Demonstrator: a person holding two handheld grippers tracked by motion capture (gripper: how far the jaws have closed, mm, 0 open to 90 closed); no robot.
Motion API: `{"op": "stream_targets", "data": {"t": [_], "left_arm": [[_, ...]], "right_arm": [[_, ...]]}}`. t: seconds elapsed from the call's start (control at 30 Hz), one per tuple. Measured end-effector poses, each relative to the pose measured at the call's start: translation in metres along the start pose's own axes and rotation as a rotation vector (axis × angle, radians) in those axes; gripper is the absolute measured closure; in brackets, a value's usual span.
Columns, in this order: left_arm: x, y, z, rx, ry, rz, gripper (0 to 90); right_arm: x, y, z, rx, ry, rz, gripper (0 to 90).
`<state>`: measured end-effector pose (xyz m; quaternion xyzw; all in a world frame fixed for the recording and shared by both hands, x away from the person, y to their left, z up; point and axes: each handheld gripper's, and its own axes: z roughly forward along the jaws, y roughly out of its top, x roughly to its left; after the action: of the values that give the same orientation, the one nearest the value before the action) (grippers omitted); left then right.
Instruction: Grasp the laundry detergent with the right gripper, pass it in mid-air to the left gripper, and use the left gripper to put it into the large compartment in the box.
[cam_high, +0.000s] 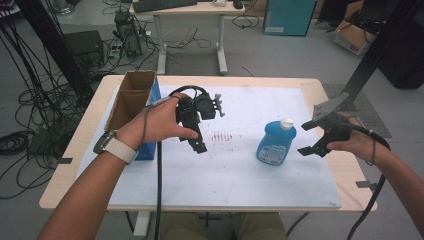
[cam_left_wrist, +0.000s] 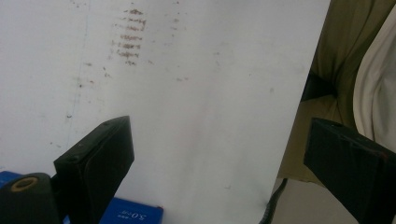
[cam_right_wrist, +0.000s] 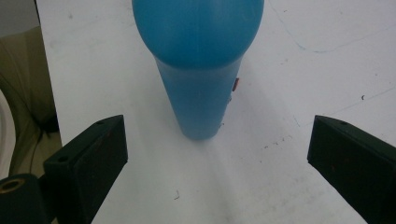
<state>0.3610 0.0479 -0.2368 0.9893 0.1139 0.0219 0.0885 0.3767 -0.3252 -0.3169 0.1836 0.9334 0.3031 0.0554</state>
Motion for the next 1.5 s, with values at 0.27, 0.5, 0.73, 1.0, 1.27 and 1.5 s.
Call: {"op": "stream_targets", "data": {"t": [0.27, 0.5, 0.73, 1.0, 1.27, 1.5], "left_arm": [[0.000, 0.000, 0.001, 0.015, 0.005, 0.018, 8.9], [0.000, -0.001, 0.003, -0.001, 0.007, -0.001, 8.9], [0.000, -0.002, 0.005, 0.001, -0.002, -0.006, 8.9], [0.001, -0.004, 0.006, 0.020, -0.011, 0.002, 8.9], [0.000, -0.004, 0.009, 0.023, -0.015, 0.001, 8.9], [-0.001, -0.004, 0.010, -0.003, -0.012, -0.028, 8.9]], "right_arm": [[0.001, -0.003, 0.004, -0.047, -0.003, -0.002, 4.8], [0.002, -0.006, 0.010, -0.083, -0.001, 0.000, 4.8], [0.001, -0.008, 0.015, -0.106, -0.001, -0.011, 5.1], [0.002, -0.015, 0.020, -0.159, -0.005, -0.003, 5.8], [0.004, -0.021, 0.025, -0.212, -0.020, 0.004, 5.8], [0.004, -0.021, 0.024, -0.220, -0.021, 0.010, 5.8]]}}
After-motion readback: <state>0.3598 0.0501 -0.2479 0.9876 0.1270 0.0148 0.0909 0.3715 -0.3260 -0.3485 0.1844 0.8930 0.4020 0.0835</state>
